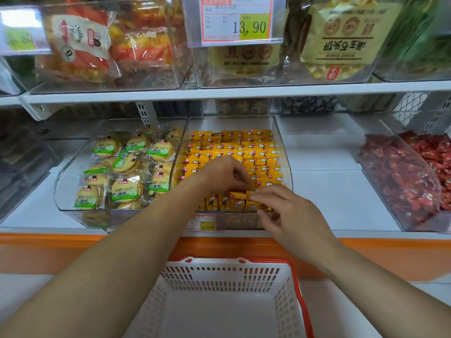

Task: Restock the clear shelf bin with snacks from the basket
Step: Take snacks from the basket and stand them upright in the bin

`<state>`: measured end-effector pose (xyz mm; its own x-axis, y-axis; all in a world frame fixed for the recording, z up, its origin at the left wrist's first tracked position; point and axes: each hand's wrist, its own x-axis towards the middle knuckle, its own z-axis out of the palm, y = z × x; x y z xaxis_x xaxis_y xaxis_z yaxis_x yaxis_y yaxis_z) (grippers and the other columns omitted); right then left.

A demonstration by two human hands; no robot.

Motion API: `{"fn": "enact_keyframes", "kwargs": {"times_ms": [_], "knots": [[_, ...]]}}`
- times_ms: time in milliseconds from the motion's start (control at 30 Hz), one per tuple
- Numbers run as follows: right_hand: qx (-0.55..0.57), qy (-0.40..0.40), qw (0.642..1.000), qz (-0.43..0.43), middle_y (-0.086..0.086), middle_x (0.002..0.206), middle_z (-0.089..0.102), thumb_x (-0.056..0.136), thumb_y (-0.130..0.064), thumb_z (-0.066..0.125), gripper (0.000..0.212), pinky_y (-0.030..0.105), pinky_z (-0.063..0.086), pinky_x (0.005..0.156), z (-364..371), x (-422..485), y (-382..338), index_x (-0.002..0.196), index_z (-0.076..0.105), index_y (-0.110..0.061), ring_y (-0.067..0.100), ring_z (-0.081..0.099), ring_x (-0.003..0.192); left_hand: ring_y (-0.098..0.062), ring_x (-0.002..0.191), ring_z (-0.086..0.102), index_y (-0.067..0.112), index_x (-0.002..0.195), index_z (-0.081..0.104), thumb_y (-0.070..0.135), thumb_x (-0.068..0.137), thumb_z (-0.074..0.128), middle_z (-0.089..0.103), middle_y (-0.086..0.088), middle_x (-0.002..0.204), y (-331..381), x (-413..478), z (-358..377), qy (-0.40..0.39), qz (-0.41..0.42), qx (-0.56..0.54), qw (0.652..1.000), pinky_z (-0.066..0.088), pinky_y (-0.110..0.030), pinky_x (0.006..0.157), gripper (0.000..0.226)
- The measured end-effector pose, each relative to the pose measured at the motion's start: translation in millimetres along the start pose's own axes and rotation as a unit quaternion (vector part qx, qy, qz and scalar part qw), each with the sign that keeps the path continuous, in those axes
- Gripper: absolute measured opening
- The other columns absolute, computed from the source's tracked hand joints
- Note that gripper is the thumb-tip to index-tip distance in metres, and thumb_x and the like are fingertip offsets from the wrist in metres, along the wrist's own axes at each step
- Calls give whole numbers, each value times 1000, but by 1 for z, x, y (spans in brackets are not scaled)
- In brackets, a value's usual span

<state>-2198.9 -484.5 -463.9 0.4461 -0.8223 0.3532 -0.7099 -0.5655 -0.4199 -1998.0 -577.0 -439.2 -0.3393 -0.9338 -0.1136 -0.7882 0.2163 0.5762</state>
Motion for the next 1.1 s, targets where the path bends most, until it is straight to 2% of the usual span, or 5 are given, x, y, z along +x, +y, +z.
{"fn": "enact_keyframes", "kwargs": {"times_ms": [167,333,600,800,1100], "knots": [[2,24,1000,1,-9,121,64,90,-20,71,30,20,53,71,2,6,2,119,70,-29,10,65,92,2,80,58,32,81,65,16,98,67,63,15,87,1,-1,-2,-43,17,5,999,45,-17,70,24],[-54,66,996,2,-7,113,69,83,-19,78,27,28,53,60,5,11,0,109,73,-26,19,70,84,3,81,59,28,82,62,9,99,64,63,8,92,4,-17,-7,33,55,-137,989,47,-19,74,25],[-103,-31,994,0,-14,117,55,95,-42,55,27,27,50,67,6,18,-5,120,68,-39,12,59,96,-18,99,66,16,98,64,13,100,64,69,-3,102,6,-35,11,60,60,-157,984,53,-33,87,4],[-139,35,989,28,-8,133,57,91,-35,62,41,36,50,84,-11,15,15,131,62,-27,20,50,114,-8,107,60,36,124,66,38,93,72,65,15,114,-2,-48,17,74,54,-66,994,51,-27,89,32],[-196,-86,976,29,-19,127,62,98,-39,46,30,39,38,91,-11,21,14,123,62,-36,17,38,124,-10,104,60,38,125,69,55,88,71,67,15,114,4,-54,24,132,42,68,988,56,-36,84,41]]}}
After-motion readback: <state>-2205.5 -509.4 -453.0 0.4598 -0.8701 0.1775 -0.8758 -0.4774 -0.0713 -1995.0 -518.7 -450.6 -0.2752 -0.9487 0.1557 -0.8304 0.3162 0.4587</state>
